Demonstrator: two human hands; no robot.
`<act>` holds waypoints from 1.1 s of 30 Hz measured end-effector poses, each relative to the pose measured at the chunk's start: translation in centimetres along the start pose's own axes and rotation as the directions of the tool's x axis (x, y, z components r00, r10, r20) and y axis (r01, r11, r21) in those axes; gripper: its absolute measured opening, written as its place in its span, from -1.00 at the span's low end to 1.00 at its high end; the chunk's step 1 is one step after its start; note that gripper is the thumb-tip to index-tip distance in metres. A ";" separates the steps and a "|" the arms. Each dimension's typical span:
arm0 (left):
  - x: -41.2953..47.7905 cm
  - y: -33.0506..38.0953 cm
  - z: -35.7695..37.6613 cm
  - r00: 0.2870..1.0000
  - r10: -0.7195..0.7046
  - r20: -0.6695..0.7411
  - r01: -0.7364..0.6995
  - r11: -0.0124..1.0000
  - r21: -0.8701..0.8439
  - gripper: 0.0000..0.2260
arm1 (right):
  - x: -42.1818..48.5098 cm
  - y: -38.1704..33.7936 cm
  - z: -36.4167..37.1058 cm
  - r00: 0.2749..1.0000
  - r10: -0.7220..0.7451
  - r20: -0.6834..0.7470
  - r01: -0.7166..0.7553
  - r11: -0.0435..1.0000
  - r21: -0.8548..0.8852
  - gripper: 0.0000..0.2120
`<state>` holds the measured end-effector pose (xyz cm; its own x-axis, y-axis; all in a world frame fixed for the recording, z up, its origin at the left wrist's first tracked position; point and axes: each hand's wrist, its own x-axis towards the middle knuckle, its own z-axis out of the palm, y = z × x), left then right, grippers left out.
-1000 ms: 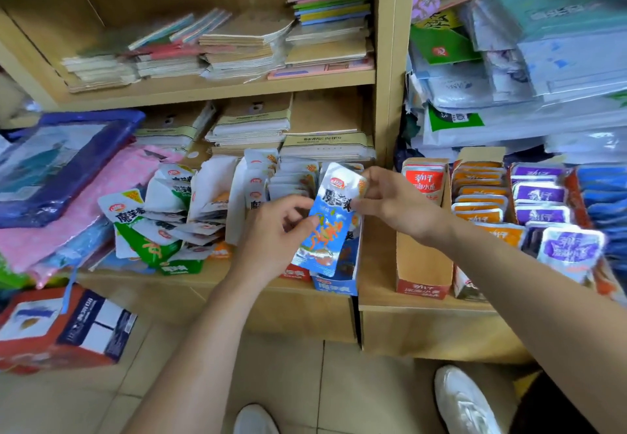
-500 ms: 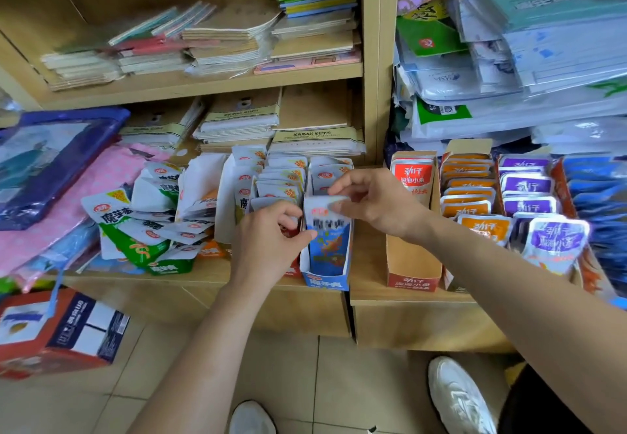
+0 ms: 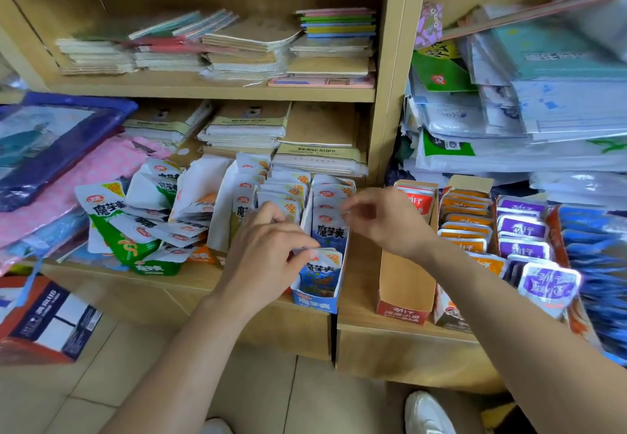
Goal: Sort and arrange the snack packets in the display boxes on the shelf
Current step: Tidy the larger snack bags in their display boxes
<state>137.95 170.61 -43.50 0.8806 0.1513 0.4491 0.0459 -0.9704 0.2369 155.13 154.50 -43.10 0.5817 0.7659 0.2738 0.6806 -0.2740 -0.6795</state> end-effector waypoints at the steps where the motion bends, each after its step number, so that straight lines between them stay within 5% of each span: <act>1: -0.1 0.1 -0.1 1.000 0.006 0.005 -0.006 1.000 0.002 -0.88 | 0.4 0.2 0.3 0.999 -0.030 -0.010 0.028 0.988 -0.150 -0.78; 7: -0.1 -0.2 -0.2 1.000 0.021 0.012 -0.021 0.999 -0.024 -0.91 | 1.3 -0.4 3.0 0.998 0.035 -0.052 -0.057 0.834 -0.549 -0.57; 12: -0.2 -0.2 -0.2 1.000 0.011 0.014 -0.010 0.998 -0.055 -0.90 | 1.4 -0.7 3.9 0.985 0.159 -0.071 -0.172 0.828 -0.533 -0.59; 17: -0.3 0.1 -0.1 1.000 0.026 -0.014 -0.027 0.999 -0.043 -0.88 | 1.7 -0.8 3.9 0.971 0.194 -0.140 -0.239 0.827 -0.509 -0.85; 21: -0.4 0.0 0.2 0.998 0.014 -0.056 -0.015 1.000 -0.009 -0.88 | 2.0 -0.5 3.7 0.979 0.072 -0.191 -0.165 0.830 -0.533 -0.92; 24: -0.3 -0.2 0.6 0.994 0.019 -0.109 -0.017 1.000 0.022 -0.86 | 1.6 -0.8 2.0 0.977 -0.065 -0.201 -0.018 0.922 -0.386 -0.94; 28: -0.1 -0.1 1.2 0.990 0.049 -0.134 -0.042 0.998 0.052 -0.81 | -0.1 -2.3 0.5 0.990 -0.014 0.137 0.003 0.997 0.081 -0.91; 33: 0.0 0.2 1.3 0.991 -0.065 -0.121 0.067 0.998 0.012 -0.76 | 0.5 -2.0 0.1 0.986 0.010 0.169 -0.038 0.985 0.167 -0.89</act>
<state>138.52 170.21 -44.59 0.8122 0.2357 0.5337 0.1102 -0.9603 0.2563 154.00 155.49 -41.73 0.5046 0.8506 0.1481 0.5736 -0.2021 -0.7938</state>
